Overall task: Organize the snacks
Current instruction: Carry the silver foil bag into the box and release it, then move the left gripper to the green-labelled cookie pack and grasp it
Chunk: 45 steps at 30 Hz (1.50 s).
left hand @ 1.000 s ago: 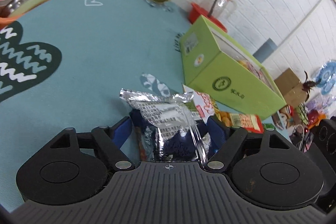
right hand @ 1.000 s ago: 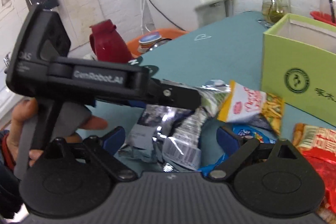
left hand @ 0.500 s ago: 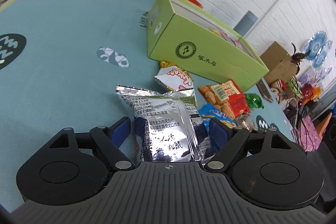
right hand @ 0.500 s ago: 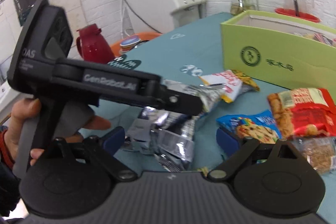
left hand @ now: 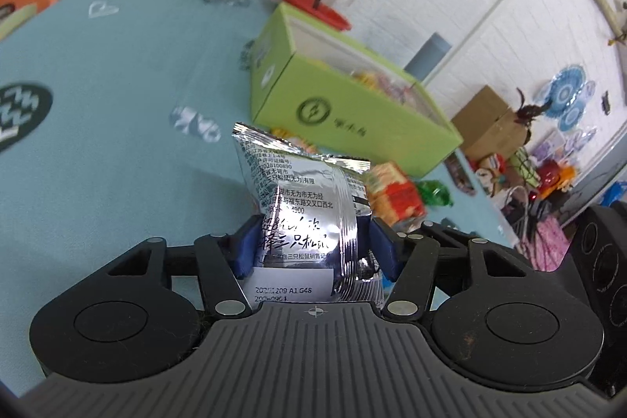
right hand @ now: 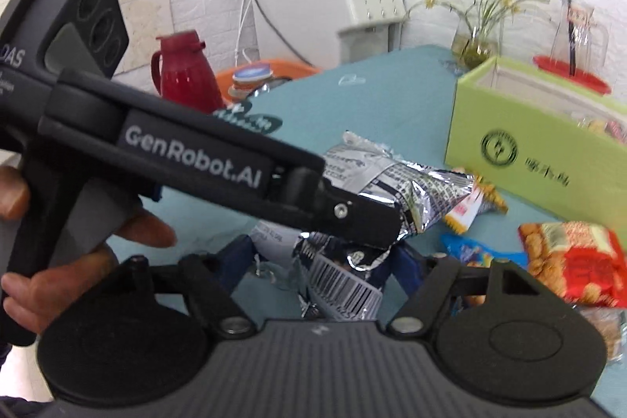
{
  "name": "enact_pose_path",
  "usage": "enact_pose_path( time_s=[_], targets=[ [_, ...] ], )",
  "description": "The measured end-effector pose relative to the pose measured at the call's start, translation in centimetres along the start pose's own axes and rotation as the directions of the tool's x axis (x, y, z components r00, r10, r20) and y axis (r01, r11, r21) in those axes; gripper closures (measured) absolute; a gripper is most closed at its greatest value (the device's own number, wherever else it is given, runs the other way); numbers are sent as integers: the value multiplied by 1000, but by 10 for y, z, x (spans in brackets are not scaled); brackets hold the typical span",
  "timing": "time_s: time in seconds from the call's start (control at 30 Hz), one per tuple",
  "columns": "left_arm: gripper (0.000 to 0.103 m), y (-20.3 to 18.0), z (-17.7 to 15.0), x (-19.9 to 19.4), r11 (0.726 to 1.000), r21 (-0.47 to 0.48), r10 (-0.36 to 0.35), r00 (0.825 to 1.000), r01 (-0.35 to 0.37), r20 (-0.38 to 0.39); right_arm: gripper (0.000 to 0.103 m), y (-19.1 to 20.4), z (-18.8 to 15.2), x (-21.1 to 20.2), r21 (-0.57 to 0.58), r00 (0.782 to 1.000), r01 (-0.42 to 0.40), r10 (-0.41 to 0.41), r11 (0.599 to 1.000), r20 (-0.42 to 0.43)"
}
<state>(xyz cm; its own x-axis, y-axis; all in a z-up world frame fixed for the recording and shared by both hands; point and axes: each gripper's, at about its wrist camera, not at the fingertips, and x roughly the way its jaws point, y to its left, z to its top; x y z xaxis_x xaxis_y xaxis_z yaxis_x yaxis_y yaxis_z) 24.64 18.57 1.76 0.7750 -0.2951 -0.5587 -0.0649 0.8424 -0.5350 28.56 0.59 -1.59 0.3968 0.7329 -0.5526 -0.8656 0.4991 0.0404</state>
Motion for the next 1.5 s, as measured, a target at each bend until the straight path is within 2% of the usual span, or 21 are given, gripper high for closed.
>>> enact_pose_path(
  time_s=[0.13, 0.27, 0.37, 0.43, 0.53, 0.6, 0.7, 0.73, 0.8, 0.83, 0.87, 0.97, 1.0, 1.03, 1.13, 1.2, 1.3, 1.43, 1.5],
  targets=[
    [61, -23, 46, 5, 998, 61, -38, 999, 36, 33, 27, -23, 33, -10, -25, 997, 48, -46, 999, 60],
    [60, -47, 109, 33, 988, 141, -67, 996, 57, 66, 27, -72, 82, -3, -35, 990, 116, -113, 993, 87],
    [59, -55, 152, 71, 983, 176, -59, 996, 47, 64, 27, -118, 114, 19, -7, 989, 140, -140, 990, 47],
    [59, -51, 170, 97, 984, 176, -45, 998, 35, 50, 27, -144, 123, 37, 19, 990, 143, -143, 989, 6],
    [59, -37, 184, 136, 988, 151, -19, 1000, 17, 12, 26, -168, 120, 62, 35, 989, 142, -140, 989, -47],
    [59, -28, 185, 158, 988, 155, 22, 1000, -20, -13, 26, -176, 114, 81, 43, 987, 142, -139, 989, -75],
    [58, -17, 178, 182, 979, 188, 87, 996, -80, -31, 26, -186, 101, 102, 60, 986, 129, -121, 990, -110],
    [52, -20, 172, 182, 968, 234, 90, 996, -87, -1, 23, -188, 97, 106, 65, 987, 128, -120, 990, -111],
    [42, -25, 167, 182, 959, 270, 88, 996, -87, 8, 16, -194, 92, 105, 97, 987, 132, -121, 986, -104],
    [31, -29, 166, 179, 956, 278, 92, 996, -95, 23, 11, -194, 92, 102, 94, 985, 147, -138, 985, -99],
    [29, -32, 166, 174, 955, 281, 89, 995, -97, 43, 9, -192, 91, 97, 87, 984, 164, -156, 983, -84],
    [28, -44, 165, 142, 954, 288, 45, 992, -78, 121, 10, -182, 94, 59, 98, 987, 159, -160, 982, 9],
    [25, -48, 163, 129, 954, 290, 32, 990, -72, 140, 9, -177, 93, 42, 103, 985, 163, -168, 981, 48],
    [21, -53, 160, 116, 954, 291, 19, 987, -66, 160, 9, -169, 90, 24, 107, 980, 171, -180, 979, 83],
    [17, -63, 138, 77, 955, 295, -27, 980, -33, 197, 9, -142, 70, -22, 120, 971, 171, -187, 978, 148],
    [16, -63, 116, 59, 956, 292, -43, 982, -13, 185, 9, -122, 47, -43, 134, 969, 171, -191, 976, 155],
    [16, -57, 69, 44, 964, 265, -52, 992, 20, 114, 9, -92, 3, -59, 168, 974, 175, -196, 970, 113],
    [18, -38, 5, 40, 985, 169, -23, 1000, 25, -16, 9, -53, -60, -66, 268, 986, 151, -164, 952, 27],
    [19, -27, -18, 35, 994, 106, -29, 998, 34, -49, 9, -36, -82, -64, 306, 990, 132, -138, 943, -1]
  ],
)
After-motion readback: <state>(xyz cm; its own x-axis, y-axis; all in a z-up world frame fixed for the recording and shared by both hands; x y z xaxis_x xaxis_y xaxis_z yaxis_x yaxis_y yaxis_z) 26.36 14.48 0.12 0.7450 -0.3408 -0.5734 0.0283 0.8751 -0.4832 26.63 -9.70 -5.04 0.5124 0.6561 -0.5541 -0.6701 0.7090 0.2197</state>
